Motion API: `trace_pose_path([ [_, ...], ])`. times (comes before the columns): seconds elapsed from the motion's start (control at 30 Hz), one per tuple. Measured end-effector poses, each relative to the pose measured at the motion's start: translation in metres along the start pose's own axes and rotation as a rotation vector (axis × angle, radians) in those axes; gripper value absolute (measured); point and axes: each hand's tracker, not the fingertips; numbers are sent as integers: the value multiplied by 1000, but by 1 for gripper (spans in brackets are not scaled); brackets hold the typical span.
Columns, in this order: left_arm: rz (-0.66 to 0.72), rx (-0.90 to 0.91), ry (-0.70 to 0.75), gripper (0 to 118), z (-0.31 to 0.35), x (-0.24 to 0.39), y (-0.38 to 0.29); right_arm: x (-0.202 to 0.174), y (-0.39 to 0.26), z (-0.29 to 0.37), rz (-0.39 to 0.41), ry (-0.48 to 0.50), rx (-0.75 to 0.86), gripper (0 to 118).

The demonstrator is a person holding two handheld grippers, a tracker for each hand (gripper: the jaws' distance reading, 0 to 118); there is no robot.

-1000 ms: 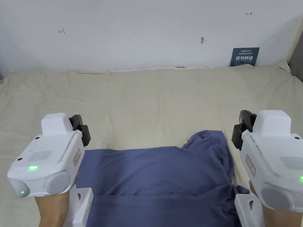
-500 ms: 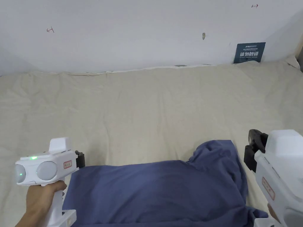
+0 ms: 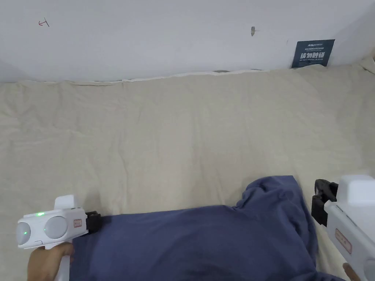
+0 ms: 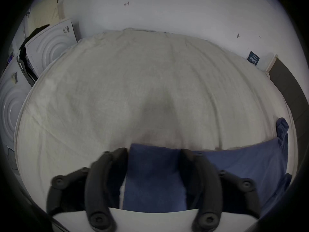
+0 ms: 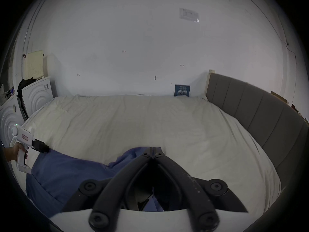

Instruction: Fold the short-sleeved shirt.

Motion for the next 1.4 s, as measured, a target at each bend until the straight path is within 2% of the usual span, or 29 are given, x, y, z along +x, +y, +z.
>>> trace_pose_path([
  [0.03,-9,13,7,38,3,3,-1,2,0,-8,-4,2,-26,3],
  [0.07,-23,23,2,8,5,5,-1,6,-2,-18,-12,11,-48,3],
  [0.1,-33,23,2,3,6,8,-2,10,-2,-28,-28,18,-77,8],
  [0.13,-46,23,-8,3,4,16,-2,13,-1,-43,-36,26,-101,18],
  [0.2,-82,41,5,3,13,21,-3,22,0,-70,-79,43,-162,47],
  [0.27,-68,129,-7,3,40,19,-5,29,1,-103,-112,55,-240,82],
  [0.3,-53,153,-29,3,51,18,-4,31,0,-117,-111,43,-269,94],
  [0.33,-33,172,-65,3,63,17,-4,33,-2,-131,-128,37,-300,101],
  [0.37,-21,192,-85,3,73,16,-4,34,-4,-145,-146,28,-333,101],
  [0.43,-29,222,-102,3,85,9,-5,34,-12,-170,-138,18,-387,101],
  [0.47,-32,226,-104,3,92,8,-6,34,-17,-182,-129,13,-416,95],
  [0.53,-29,232,-116,3,92,1,-5,29,-27,-196,-120,5,-471,70],
  [0.57,-24,235,-121,3,95,-1,-6,25,-31,-200,-102,-3,-497,53],
  [0.63,-12,238,-131,3,100,-5,-7,6,-37,-186,-30,-25,-508,47],
  [0.67,-8,238,-129,3,100,-6,-8,0,-39,-177,12,-31,-434,45],
  [0.7,-3,238,-129,3,101,-8,-9,-2,-38,-173,38,-35,-428,45],
  [0.73,2,238,-127,3,102,-10,-11,-3,-38,-169,67,-55,-458,32],
  [0.77,13,237,-125,3,103,-13,-12,-2,-38,-165,37,4,-481,3],
  [0.9,63,252,-118,3,117,-15,-24,7,-27,-130,7,-17,-372,3],
  [1.0,65,272,-102,3,135,-16,-33,24,-12,-98,-6,48,-275,3],
  [1.17,87,301,-90,3,161,-31,-52,41,-2,-1,-58,153,-150,3],
  [1.23,94,301,-84,3,187,-28,-64,44,-7,37,-64,186,-123,3],
  [1.4,101,247,-73,3,187,-51,-99,46,-41,109,-89,226,-129,3],
])
